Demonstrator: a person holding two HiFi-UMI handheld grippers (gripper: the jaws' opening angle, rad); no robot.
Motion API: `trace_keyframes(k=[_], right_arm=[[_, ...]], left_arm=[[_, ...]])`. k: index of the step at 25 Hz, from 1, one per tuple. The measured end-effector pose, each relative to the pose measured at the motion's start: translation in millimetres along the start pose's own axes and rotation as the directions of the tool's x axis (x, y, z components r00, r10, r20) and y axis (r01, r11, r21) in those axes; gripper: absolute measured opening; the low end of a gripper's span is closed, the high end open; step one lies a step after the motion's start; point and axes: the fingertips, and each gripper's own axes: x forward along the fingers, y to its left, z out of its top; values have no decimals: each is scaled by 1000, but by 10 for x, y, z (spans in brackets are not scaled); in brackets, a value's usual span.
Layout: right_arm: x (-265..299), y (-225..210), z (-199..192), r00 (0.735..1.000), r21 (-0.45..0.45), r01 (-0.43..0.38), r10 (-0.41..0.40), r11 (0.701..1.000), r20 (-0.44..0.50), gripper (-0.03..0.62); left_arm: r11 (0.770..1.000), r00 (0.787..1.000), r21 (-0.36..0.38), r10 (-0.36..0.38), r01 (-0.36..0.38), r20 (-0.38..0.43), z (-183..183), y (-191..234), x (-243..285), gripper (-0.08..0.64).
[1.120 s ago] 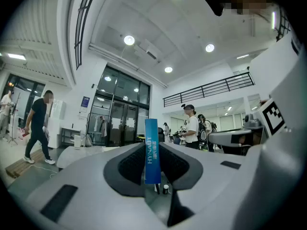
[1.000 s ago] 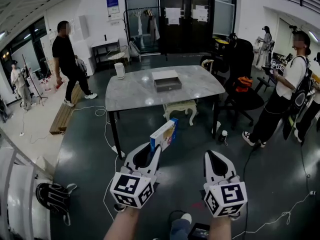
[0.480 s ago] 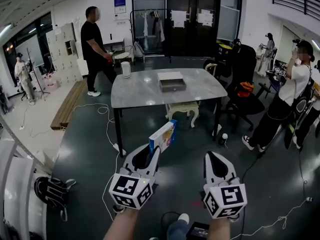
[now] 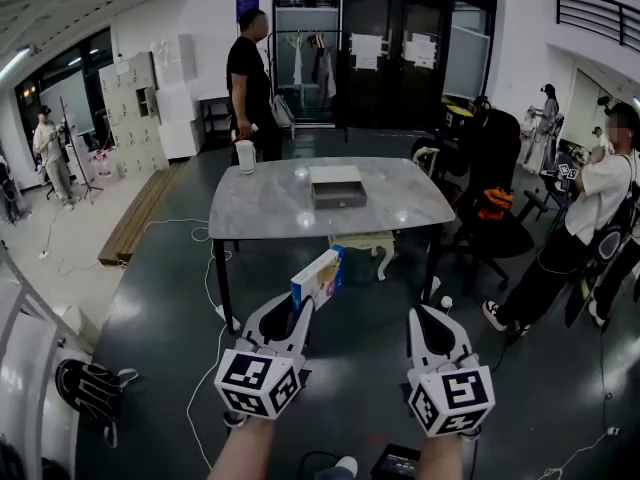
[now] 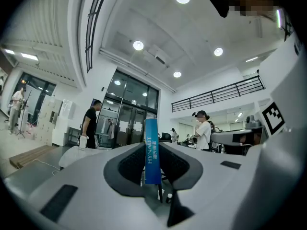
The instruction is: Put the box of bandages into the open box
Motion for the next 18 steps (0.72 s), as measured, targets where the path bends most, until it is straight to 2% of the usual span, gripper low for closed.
trace_keyframes(k=[7, 11, 18], right_arm=[[370, -442, -67, 997, -26, -80, 79, 996, -17, 25], [589, -588, -145, 994, -19, -106, 105, 994, -22, 25], [1060, -733, -242, 989, -23, -143, 142, 989, -46, 25]], left_arm=[[998, 998, -22, 65, -65, 21, -71, -69, 518, 89], [997, 997, -23, 80, -80, 5, -196, -64, 737, 89], [992, 993, -45, 119, -119, -2, -268, 199, 1115, 90]])
